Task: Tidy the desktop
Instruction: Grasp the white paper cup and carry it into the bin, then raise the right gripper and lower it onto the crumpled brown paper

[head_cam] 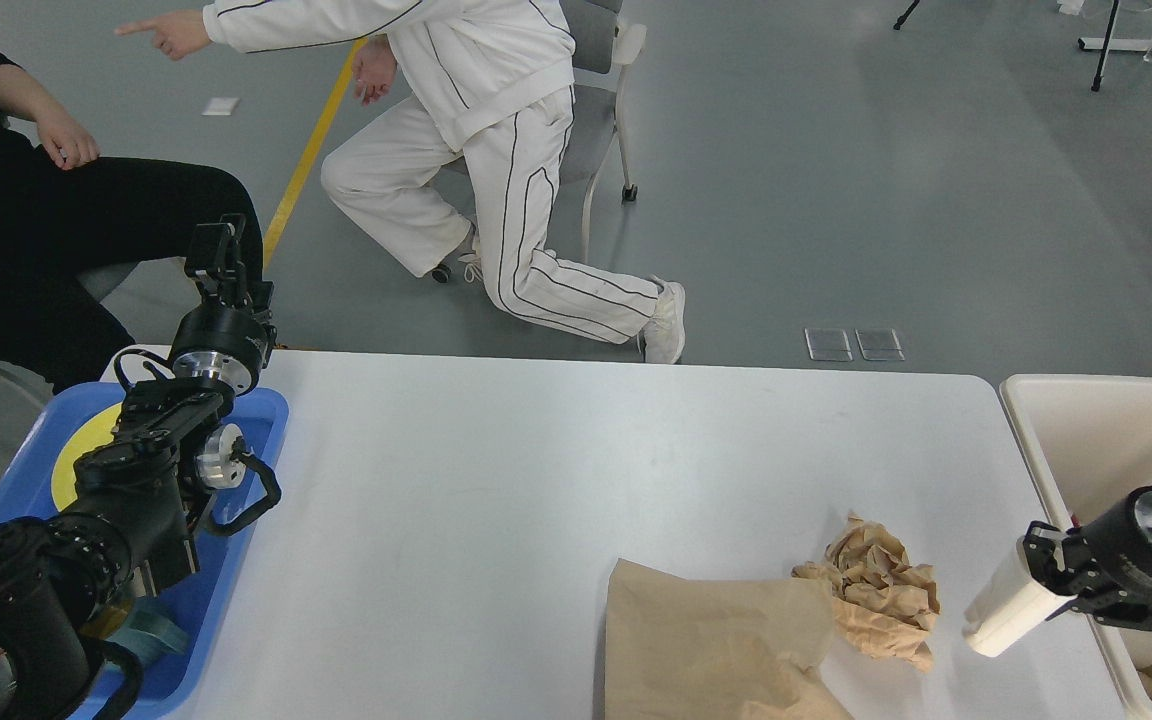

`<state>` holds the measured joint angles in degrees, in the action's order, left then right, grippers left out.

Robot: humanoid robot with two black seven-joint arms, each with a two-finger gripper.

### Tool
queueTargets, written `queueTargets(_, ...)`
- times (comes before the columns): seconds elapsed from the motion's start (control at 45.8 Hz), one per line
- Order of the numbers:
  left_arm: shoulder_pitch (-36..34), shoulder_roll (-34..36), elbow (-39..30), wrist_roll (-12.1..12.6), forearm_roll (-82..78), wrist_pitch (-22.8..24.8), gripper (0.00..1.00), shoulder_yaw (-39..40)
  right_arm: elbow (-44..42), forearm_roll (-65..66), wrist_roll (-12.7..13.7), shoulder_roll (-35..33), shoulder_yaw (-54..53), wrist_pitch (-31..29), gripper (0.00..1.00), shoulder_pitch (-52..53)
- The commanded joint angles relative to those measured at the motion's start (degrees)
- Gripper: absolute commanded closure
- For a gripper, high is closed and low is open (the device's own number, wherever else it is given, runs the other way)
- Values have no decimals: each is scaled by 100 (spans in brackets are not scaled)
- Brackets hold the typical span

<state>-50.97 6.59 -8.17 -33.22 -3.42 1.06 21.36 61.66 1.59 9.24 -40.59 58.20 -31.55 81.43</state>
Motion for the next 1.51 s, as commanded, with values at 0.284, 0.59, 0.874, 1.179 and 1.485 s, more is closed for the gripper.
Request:
queueTargets(0.284, 0, 0, 0, 0, -1, 0, 3, 0, 13, -10, -1, -546, -370, -35, 100, 2078)
queueTargets(0.59, 0, 0, 0, 0, -1, 0, 3, 0, -382, 17, 16, -1487, -1716, -18, 100, 2290)
queueTargets(0.874, 0, 0, 0, 0, -1, 0, 3, 0, -1972, -45, -10, -1619, -1935, 1527, 100, -20)
queueTargets(1.179, 0, 0, 0, 0, -1, 0, 3, 0, -3835, -71, -19, -381, -2322, 2698, 0, -2702)
queueTargets(1.485, 0, 0, 0, 0, -1, 0, 3, 0, -4355, -71, -19, 332, -2349, 2663, 0, -3450)
